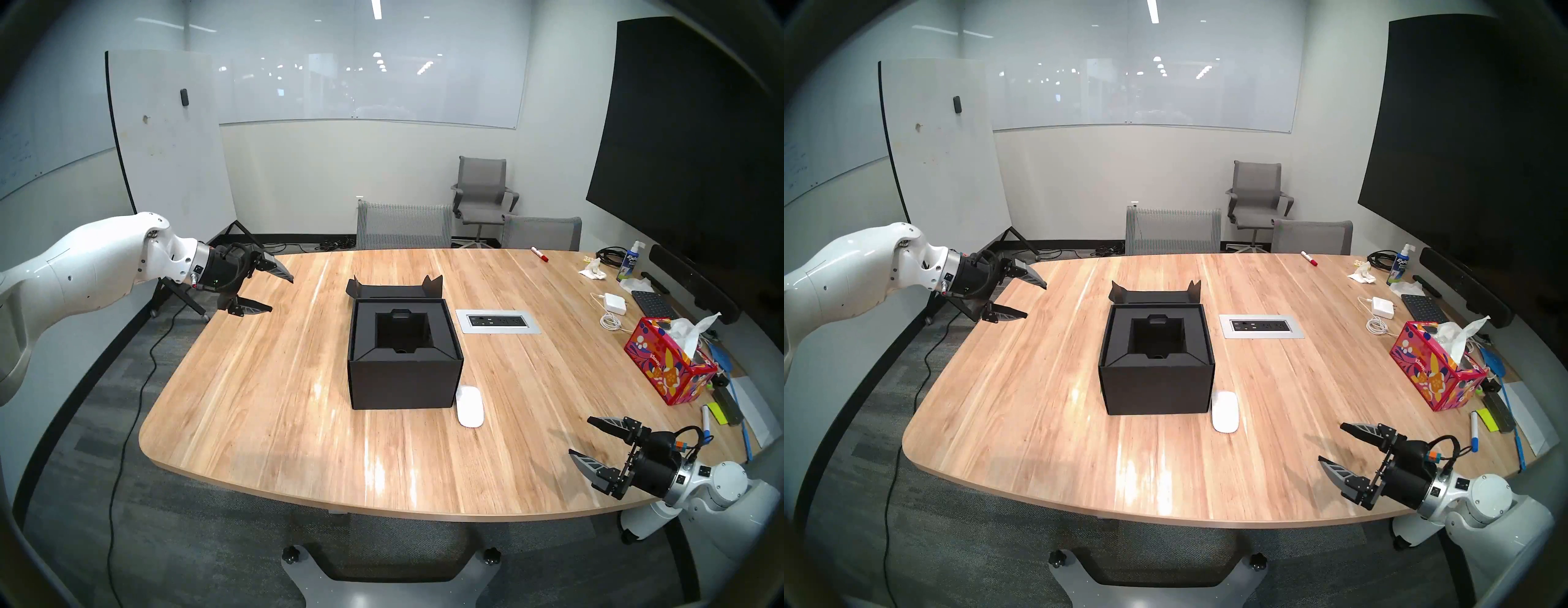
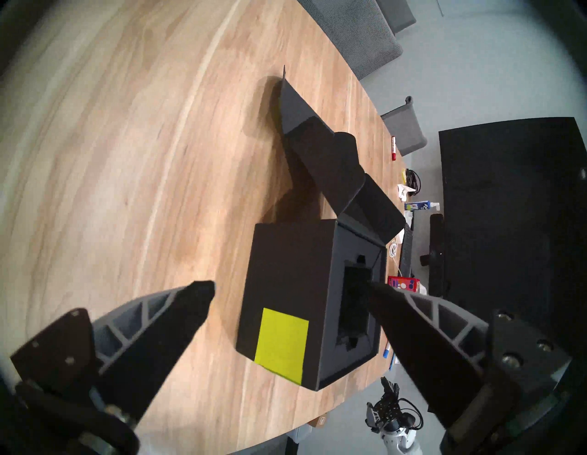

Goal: Open the box and place the mouse inside

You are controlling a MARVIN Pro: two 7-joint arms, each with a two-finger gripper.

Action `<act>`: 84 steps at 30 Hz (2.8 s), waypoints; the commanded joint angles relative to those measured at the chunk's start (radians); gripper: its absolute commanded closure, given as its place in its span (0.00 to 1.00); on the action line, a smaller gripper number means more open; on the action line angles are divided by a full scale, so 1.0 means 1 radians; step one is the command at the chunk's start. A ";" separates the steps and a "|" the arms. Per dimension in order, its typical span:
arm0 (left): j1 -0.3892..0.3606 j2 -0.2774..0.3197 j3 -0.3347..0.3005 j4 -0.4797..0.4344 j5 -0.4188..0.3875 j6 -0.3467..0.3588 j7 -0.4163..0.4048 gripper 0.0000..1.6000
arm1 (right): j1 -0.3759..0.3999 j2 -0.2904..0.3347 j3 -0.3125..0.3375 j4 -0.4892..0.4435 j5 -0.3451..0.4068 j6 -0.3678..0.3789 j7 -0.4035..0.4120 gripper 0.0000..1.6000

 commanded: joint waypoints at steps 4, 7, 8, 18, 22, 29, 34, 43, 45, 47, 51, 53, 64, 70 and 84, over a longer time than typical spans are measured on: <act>-0.001 0.121 -0.014 -0.070 0.106 -0.001 -0.147 0.00 | 0.002 0.001 0.002 -0.002 0.001 -0.001 0.000 0.00; 0.004 0.139 -0.019 -0.079 0.144 -0.001 -0.194 0.00 | 0.002 0.001 0.002 -0.001 0.001 -0.001 0.000 0.00; 0.007 0.143 -0.018 -0.083 0.159 -0.001 -0.206 0.00 | 0.002 0.001 0.002 -0.001 0.001 -0.001 0.000 0.00; 0.021 0.190 -0.017 -0.123 0.299 -0.001 -0.344 0.00 | 0.002 0.001 0.002 -0.001 0.001 -0.001 0.000 0.00; 0.018 0.202 -0.018 -0.136 0.368 -0.001 -0.404 0.00 | 0.002 0.001 0.002 -0.002 0.001 -0.001 0.000 0.00; 0.019 0.216 -0.019 -0.151 0.504 -0.009 -0.518 0.00 | 0.002 0.000 0.002 -0.002 0.001 -0.001 0.000 0.00; 0.022 0.221 -0.018 -0.153 0.576 -0.027 -0.587 0.00 | 0.002 0.000 0.002 -0.002 0.001 -0.001 0.000 0.00; 0.033 0.225 -0.015 -0.150 0.744 -0.108 -0.751 0.00 | 0.002 0.000 0.003 -0.002 0.001 -0.001 0.000 0.00; 0.036 0.224 -0.013 -0.150 0.762 -0.119 -0.769 0.00 | 0.002 0.000 0.003 -0.002 0.001 -0.001 0.000 0.00; 0.040 0.223 -0.012 -0.150 0.790 -0.142 -0.795 0.00 | 0.002 0.000 0.003 -0.002 0.001 -0.001 0.000 0.00; 0.044 0.243 -0.012 -0.150 0.859 -0.203 -0.883 0.00 | 0.002 0.000 0.003 -0.002 0.001 -0.001 0.000 0.00; 0.044 0.250 -0.011 -0.148 0.885 -0.227 -0.916 0.00 | 0.002 0.000 0.003 -0.002 0.001 -0.001 0.000 0.00; 0.049 0.289 -0.006 -0.148 1.004 -0.352 -1.074 0.00 | 0.002 0.000 0.002 -0.002 0.001 -0.001 0.000 0.00; 0.058 0.299 0.003 -0.146 1.074 -0.441 -1.175 0.00 | 0.002 0.000 0.003 -0.002 0.001 -0.001 0.000 0.00; 0.081 0.294 0.032 -0.101 1.218 -0.698 -1.433 0.00 | 0.002 0.000 0.003 -0.002 0.001 -0.001 0.000 0.00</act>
